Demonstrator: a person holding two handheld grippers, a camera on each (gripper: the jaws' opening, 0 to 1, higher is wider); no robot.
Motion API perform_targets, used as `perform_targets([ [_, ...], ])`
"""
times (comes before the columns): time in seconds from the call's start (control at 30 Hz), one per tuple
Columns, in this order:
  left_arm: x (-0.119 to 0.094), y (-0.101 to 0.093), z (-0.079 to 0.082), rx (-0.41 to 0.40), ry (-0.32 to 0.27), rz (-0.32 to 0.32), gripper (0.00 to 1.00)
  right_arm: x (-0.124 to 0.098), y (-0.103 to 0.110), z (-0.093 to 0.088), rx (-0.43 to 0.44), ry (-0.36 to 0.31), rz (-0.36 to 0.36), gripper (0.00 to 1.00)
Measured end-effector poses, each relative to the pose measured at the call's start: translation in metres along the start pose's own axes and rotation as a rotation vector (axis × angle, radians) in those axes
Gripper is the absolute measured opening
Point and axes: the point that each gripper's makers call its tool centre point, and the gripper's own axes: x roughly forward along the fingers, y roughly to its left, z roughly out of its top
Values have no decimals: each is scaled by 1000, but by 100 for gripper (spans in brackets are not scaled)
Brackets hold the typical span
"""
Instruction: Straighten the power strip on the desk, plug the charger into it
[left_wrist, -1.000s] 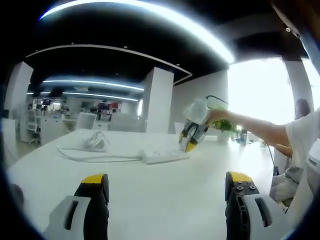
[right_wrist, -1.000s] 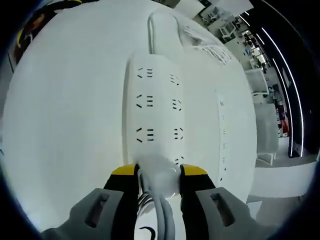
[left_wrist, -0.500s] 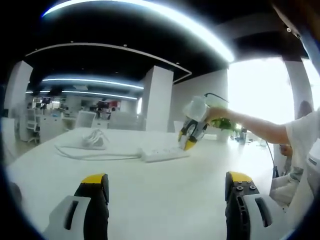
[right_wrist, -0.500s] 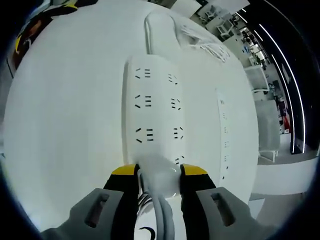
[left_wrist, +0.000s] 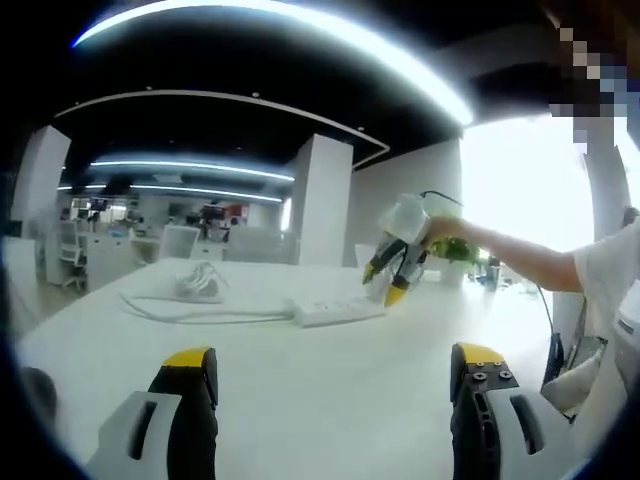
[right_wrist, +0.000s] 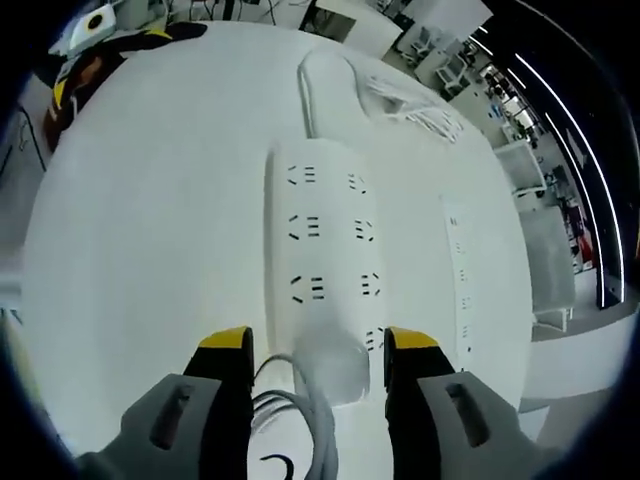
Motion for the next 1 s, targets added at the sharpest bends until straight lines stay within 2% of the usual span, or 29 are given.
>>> perform_targets([
  [0.13, -1, 0, 0, 0, -3, 0, 99, -3, -2, 0, 4, -4, -7, 54],
  [0.23, -4, 2, 1, -2, -5, 4, 99, -4, -2, -2, 5, 6, -9, 49],
  [0.43, -7, 4, 2, -3, -13, 11, 99, -12, -5, -3, -6, 12, -27, 47],
  [0.7, -7, 3, 4, -2, -17, 4, 99, -22, -8, -1, 2, 3, -40, 39],
  [0.83, -7, 2, 5, 0, -18, 1, 99, -20, -9, -1, -12, 7, -35, 26],
  [1.0, -9, 3, 5, 3, -16, 7, 99, -18, -7, 4, -44, 29, -55, 25],
])
